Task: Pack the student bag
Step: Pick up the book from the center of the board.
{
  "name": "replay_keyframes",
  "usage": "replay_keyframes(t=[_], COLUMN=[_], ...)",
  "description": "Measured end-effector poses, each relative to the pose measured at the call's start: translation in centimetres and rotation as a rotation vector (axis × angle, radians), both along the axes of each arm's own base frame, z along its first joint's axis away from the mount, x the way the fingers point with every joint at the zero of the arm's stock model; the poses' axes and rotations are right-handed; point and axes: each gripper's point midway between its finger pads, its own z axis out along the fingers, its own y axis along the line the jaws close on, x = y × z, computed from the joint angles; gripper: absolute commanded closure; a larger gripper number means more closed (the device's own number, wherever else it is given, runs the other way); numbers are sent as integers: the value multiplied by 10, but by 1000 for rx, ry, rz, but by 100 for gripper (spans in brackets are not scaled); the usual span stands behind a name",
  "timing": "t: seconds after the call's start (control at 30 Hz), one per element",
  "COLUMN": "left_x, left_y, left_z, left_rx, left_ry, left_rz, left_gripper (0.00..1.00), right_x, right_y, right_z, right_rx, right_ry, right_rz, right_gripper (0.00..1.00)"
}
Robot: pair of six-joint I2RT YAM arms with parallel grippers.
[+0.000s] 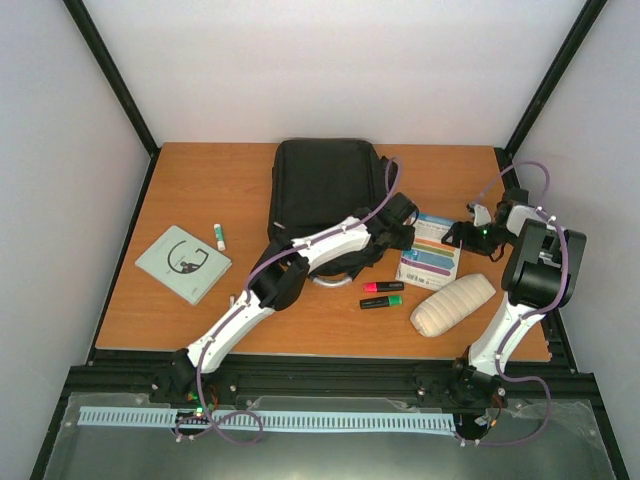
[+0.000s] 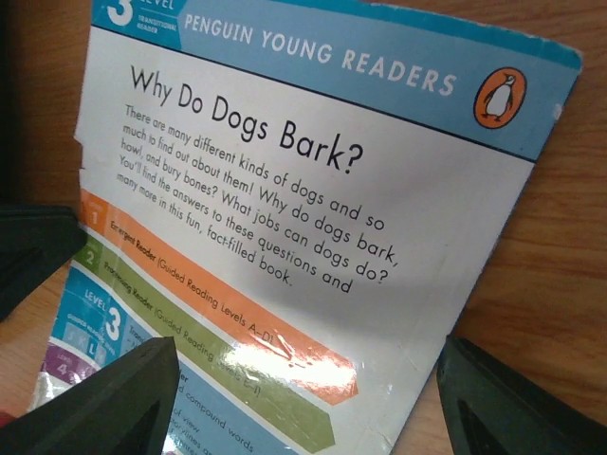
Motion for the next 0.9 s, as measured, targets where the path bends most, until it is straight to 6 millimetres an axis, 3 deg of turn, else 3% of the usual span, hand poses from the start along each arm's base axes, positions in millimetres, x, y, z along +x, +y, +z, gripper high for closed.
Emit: replay_keyframes(t=[0.5, 0.9], left_x=[17, 21], left_y=[8, 13], left_z=[-4, -5], left_rx=[52, 51], left_ry=[-33, -34], left_rz=[52, 67], left_gripper=[99, 99], right_x=[10, 14], right_y=[13, 40], right_z=[12, 56], right_rx=[215, 463], right_ry=[-53, -168], right_rz=[9, 62], right_gripper=[25, 31])
